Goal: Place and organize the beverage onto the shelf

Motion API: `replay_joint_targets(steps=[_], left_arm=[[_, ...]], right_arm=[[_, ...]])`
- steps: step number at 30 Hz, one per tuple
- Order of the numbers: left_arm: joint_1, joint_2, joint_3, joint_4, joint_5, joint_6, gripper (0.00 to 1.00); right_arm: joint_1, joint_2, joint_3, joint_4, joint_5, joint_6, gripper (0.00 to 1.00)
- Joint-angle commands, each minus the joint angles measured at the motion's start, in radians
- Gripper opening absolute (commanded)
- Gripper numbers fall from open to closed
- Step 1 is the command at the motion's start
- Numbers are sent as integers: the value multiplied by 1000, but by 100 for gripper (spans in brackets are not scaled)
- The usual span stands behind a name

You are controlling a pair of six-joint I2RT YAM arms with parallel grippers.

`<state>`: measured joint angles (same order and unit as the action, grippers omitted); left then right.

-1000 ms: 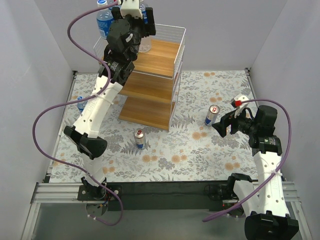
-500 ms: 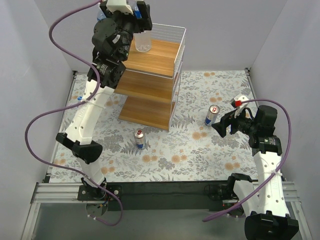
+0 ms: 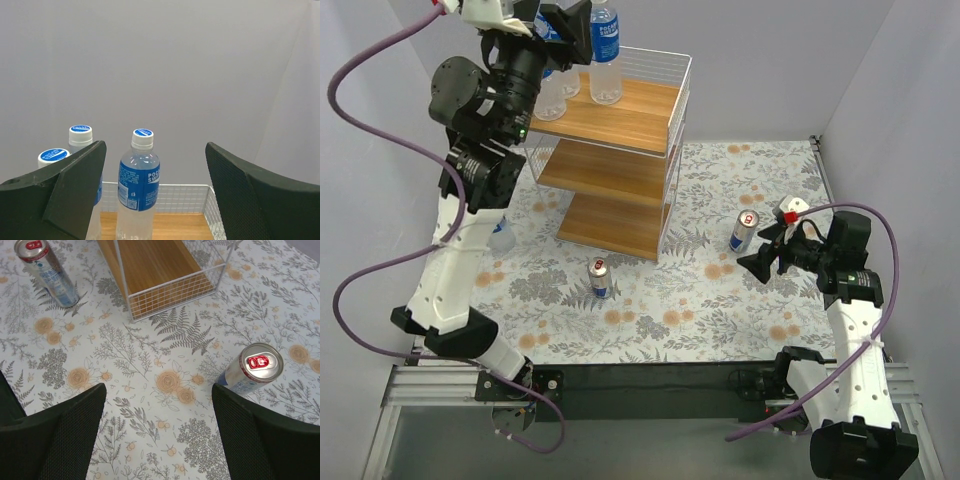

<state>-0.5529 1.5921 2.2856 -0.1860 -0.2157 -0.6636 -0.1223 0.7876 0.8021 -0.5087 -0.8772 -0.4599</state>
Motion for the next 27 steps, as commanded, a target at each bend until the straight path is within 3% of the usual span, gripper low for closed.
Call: replay_joint_targets(steps=[1,5,11,15,22,25,27], left_arm=[[-1,-98,-52,-49,55,-8,80],[1,-181,-145,-101,72,-10,80],[1,-337,-328,-236,13,-33,80],[1,-457,-548,-283,-16,-79,80],[5,-518,-817,-310,-135,-195,80],[69,-540,-885,-296,-117,-267,82],[187,-546,-934,-326,-67,-321,82]], right_arm=[[1,18,32,-66,-120,-139,92],[13,30,31,-109,-180,-244,92],[82,64,37,-116,-141,-304,91],[110,79,31,-116,-117,-309,91],[170,93,29,-116,-80,-303,91],[179,94,31,-116,-68,-298,91],[181,87,23,-114,-59,-298,91]])
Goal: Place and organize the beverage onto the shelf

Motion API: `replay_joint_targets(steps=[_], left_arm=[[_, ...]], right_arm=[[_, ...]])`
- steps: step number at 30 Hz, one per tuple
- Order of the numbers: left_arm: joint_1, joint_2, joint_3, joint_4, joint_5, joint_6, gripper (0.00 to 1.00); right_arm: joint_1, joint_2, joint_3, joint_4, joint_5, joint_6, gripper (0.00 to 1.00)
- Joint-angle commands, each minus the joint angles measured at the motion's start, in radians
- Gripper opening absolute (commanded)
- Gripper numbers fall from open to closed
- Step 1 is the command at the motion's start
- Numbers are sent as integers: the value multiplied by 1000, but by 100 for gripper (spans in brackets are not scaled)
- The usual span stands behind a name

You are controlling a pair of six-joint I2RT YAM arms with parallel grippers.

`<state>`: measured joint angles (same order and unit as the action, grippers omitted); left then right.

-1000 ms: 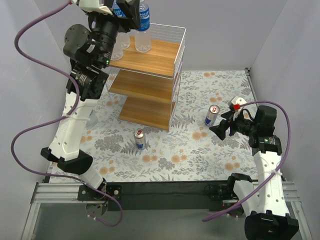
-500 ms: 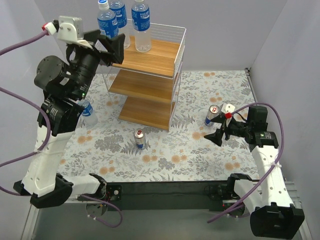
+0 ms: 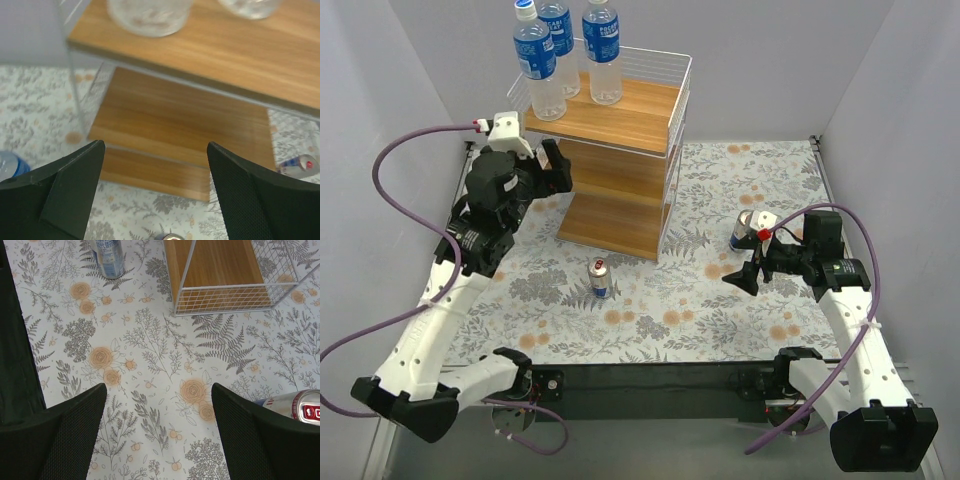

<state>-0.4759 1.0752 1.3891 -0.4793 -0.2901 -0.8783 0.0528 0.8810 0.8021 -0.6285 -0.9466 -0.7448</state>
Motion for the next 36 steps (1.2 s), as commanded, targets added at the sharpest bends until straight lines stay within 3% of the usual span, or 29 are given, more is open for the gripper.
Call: replay_joint_targets(steps=[1,5,8,15,22,36], left_arm=[[156,-35,-53,-42,84,-144,82],[408,-54,-154,-64,193,-208,82],[514,-54,-203,-85,201,-240,82],[600,-3,-292,-41,132,-291,82],[643,150,-243,5,45,-238,82],[654,370,-105,38,40,-177,50]], right_arm=[[7,-7,19,7,11,-13,91],[7,-17,8,6,20,-13,91],[7,-19,5,9,26,-11,91],[7,-13,3,12,26,-11,91],[7,-13,2,15,29,-14,91],[7,-66,-38,16,45,-7,91]])
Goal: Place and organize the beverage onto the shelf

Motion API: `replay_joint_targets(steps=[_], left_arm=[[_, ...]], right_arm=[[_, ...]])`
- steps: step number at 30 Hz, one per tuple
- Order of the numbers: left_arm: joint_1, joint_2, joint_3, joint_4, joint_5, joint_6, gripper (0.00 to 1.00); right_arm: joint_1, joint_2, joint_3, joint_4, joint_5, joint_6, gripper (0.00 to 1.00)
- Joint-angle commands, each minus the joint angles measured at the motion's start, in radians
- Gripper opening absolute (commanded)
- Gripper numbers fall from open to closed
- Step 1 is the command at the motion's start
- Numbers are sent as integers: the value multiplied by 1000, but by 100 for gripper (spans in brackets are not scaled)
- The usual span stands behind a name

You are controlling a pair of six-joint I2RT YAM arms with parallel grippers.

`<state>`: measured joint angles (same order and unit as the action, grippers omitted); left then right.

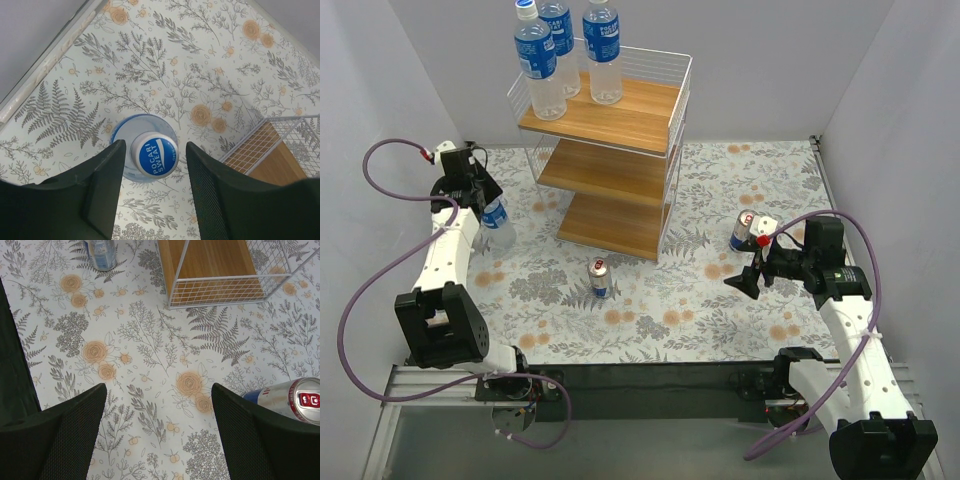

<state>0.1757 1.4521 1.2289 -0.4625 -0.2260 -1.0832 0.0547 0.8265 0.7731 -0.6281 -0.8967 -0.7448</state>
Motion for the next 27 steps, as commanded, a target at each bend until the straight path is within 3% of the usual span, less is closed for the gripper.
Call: replay_joint_targets(steps=[1,5,12,24,25,26,27], left_arm=[[4,-3,58,19,-22,32,49],[2,-1,49,25,-10,46,46],[2,2,41,31,7,81,33],[2,-62,-60,28,43,101,33],[2,-64,-62,30,53,106,29],[1,-71,-63,33,66,115,13],[-1,-76,-66,33,66,117,5]], right_arm=[[5,-12,-11,16,-7,-5,91],[5,-10,-11,16,-8,-2,91],[5,-7,-5,15,-5,-4,91],[5,-9,3,14,-22,-2,91],[5,-9,5,13,-24,-1,91],[5,-9,3,11,-27,-1,91],[5,-9,6,11,-31,-1,91]])
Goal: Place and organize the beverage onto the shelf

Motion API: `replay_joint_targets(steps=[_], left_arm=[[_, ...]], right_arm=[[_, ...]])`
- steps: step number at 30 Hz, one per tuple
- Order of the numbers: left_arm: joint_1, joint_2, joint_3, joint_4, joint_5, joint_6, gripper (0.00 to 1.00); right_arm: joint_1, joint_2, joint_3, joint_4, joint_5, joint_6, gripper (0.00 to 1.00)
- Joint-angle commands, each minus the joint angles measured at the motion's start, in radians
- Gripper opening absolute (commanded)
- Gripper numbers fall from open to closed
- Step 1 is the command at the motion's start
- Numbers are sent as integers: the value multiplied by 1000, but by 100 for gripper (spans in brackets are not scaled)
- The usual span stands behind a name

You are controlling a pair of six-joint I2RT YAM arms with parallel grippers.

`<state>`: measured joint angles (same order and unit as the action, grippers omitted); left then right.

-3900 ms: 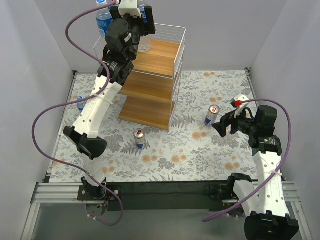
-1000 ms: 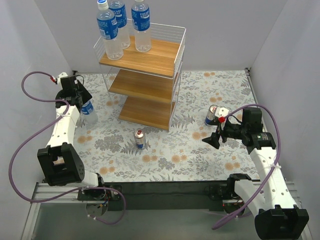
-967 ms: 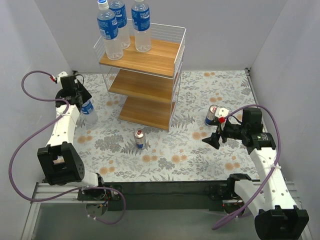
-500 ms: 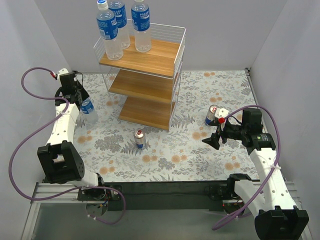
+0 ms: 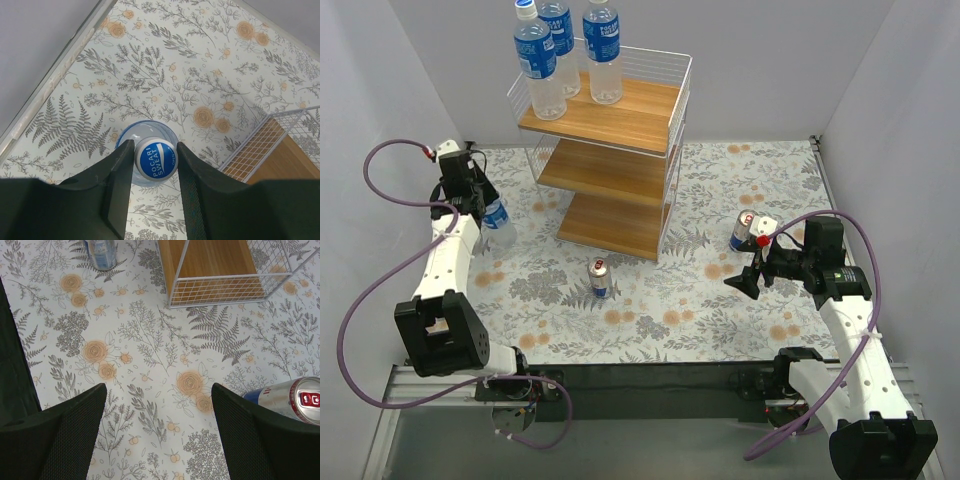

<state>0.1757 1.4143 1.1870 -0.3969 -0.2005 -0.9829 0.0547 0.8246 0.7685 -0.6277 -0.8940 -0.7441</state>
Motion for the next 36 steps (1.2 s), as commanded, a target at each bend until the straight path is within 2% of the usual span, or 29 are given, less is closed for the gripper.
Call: replay_joint_targets(steps=[1,9,16,23,33,36], left_arm=[[-7,-44,-27,-30,42,20,0],[-85,-190,-64,-36,64,121,0],[-156,-371,-181,-112,142,177,0],[-197,-567,-257,-178,404,252,0],[-243,-669,-291,-296,676,404,0],[-254,-670,-283,-307,690,417,0]], right_arm=[[7,-7,15,11,-34,-1,91],[5,-13,23,5,-48,8,91],[10,-12,37,-10,-74,8,91],[43,21,66,-24,-109,-17,90],[177,41,87,-20,-121,-57,89],[210,45,98,-17,-118,-69,89]])
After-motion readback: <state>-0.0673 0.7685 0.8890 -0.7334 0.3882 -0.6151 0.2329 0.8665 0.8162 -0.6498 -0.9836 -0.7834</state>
